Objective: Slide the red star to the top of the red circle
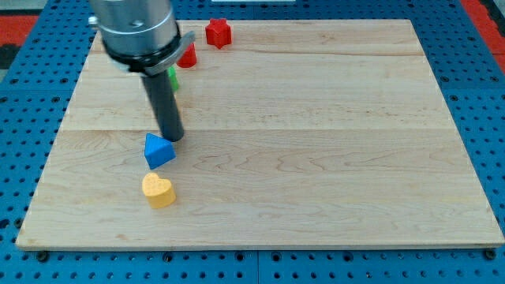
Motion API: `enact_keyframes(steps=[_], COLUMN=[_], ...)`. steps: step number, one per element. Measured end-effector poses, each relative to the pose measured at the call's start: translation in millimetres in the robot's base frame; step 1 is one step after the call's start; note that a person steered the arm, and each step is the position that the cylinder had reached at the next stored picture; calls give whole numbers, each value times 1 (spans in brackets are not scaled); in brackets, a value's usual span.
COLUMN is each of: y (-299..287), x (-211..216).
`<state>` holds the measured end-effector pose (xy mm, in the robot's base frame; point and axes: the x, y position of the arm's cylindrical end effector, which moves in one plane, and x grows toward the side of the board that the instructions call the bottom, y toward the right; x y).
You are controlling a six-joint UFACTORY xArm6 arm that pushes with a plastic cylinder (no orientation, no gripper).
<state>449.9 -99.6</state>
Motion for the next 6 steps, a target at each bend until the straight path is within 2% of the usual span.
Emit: enact_keyframes(steps=[1,3,5,6], y=[82,100,54,16], x=[-52,-184,-236,-241])
